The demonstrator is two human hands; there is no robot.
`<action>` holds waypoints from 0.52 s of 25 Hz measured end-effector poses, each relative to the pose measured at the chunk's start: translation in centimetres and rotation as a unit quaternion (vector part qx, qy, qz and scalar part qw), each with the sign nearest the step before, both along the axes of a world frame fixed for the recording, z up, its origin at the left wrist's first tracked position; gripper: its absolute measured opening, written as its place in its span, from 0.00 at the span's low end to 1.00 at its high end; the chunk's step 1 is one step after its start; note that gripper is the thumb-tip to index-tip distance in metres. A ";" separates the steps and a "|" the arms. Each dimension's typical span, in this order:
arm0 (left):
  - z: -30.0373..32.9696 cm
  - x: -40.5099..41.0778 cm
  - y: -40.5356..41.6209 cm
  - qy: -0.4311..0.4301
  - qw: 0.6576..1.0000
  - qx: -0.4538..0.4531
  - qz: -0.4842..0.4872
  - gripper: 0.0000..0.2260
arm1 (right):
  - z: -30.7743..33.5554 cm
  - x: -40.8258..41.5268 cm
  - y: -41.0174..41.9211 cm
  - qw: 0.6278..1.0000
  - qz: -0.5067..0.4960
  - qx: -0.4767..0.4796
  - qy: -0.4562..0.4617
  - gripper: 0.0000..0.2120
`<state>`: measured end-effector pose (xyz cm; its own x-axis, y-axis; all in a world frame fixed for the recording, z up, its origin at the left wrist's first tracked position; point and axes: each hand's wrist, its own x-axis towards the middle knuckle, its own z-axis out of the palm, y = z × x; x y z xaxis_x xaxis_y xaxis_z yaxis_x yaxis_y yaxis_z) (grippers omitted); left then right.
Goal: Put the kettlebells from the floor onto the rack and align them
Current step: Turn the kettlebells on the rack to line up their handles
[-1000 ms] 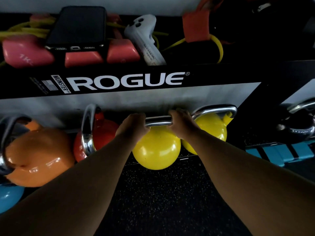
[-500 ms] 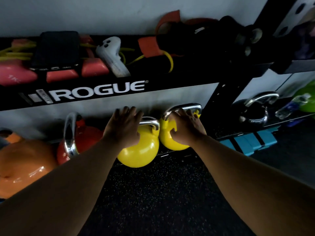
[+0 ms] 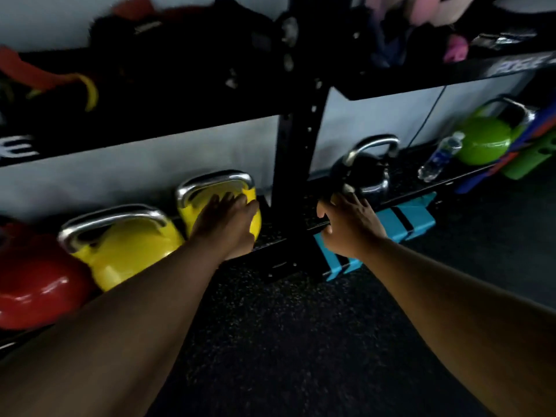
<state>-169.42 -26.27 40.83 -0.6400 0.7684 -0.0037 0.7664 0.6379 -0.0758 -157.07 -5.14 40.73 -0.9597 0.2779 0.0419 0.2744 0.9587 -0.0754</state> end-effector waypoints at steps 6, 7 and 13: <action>0.9 3.2 15.3 -0.049 0.997 0.067 -0.003 0.21 | 1.6 5.3 14.4 0.999 -0.017 0.029 -0.001 0.15; 0.8 3.4 17.4 -0.060 0.996 0.070 -0.001 0.21 | 1.6 5.3 16.5 0.999 -0.023 0.028 0.000 0.15; -1.2 1.4 28.3 -0.007 0.997 0.062 -0.051 0.21 | 0.5 1.1 26.5 0.999 -0.020 0.036 0.017 0.12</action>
<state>-168.01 1.99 39.64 -0.5594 0.8244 0.0861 0.8279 0.5607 0.0104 -155.99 21.40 41.19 -0.9456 0.3109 0.0959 0.3107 0.9504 -0.0166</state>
